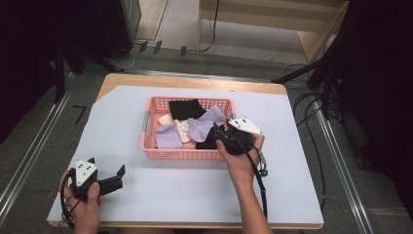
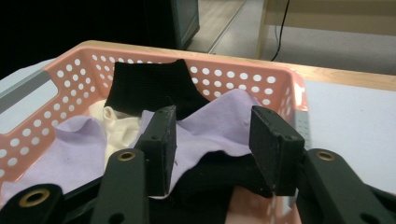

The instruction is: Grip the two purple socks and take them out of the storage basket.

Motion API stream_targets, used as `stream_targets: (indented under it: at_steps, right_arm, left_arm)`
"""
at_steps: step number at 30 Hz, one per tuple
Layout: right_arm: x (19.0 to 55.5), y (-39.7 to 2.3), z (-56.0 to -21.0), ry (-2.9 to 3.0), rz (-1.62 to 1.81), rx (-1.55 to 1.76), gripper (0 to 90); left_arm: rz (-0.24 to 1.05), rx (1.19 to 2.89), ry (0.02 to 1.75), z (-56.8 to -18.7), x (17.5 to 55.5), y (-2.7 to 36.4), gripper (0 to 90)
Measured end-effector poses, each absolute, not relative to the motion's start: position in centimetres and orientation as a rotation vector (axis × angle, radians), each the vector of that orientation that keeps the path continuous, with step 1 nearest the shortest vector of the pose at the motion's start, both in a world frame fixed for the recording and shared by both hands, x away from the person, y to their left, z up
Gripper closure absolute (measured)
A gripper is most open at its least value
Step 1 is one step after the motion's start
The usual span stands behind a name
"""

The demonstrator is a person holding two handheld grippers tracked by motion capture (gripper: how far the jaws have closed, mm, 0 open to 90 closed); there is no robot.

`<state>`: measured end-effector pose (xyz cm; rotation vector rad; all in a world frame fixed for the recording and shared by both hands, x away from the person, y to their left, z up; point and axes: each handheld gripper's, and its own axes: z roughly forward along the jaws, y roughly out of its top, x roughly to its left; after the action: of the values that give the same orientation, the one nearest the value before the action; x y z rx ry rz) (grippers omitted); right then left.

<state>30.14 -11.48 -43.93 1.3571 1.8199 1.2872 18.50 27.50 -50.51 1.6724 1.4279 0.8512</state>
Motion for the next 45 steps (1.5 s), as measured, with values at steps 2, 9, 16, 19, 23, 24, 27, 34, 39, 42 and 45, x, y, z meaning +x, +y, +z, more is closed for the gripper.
stream_targets:
  at_steps: [2,9,16,19,23,24,27,34,39,42,45]
  right_arm:
    - [30.6,-11.1,-44.0,1.840,1.288,1.355,55.4]
    - [31.9,-10.4,-44.0,1.847,1.311,1.379,60.9]
    - [33.5,-9.1,-44.6,1.871,1.247,1.406,67.1]
    - [33.8,-8.8,-44.8,1.893,1.225,1.412,67.8]
    - [34.5,-8.0,-45.3,1.944,1.152,1.439,71.3]
    - [34.8,-7.8,-45.6,1.958,1.130,1.466,72.5]
    - [35.0,-7.6,-45.9,1.972,1.116,1.502,72.8]
    - [36.0,-7.3,-46.6,2.047,1.010,1.669,70.4]
    - [36.2,-7.2,-46.9,2.087,0.952,1.709,68.3]
    - [36.3,-6.9,-47.0,2.120,0.924,1.729,66.5]
    - [36.5,-6.7,-47.2,2.158,0.895,1.749,66.6]
  left_arm:
    - [0.852,1.673,1.425,-50.5,18.5,27.5,0.2]
    - [0.850,1.679,1.425,-50.6,18.6,27.5,0.2]
    - [0.849,1.685,1.427,-50.5,18.6,27.5,0.2]
    - [0.849,1.686,1.427,-50.5,18.6,27.5,0.2]
    - [0.848,1.686,1.427,-50.5,18.6,27.5,0.2]
    - [0.847,1.686,1.427,-50.5,18.7,27.5,0.2]
    - [0.846,1.686,1.428,-50.5,18.7,27.5,0.2]
    - [0.843,1.684,1.432,-50.6,18.7,27.4,0.2]
    - [0.845,1.686,1.431,-50.6,18.7,27.5,0.2]
    - [0.844,1.686,1.432,-50.6,18.7,27.4,0.3]
    - [0.843,1.685,1.433,-50.6,18.7,27.4,0.2]
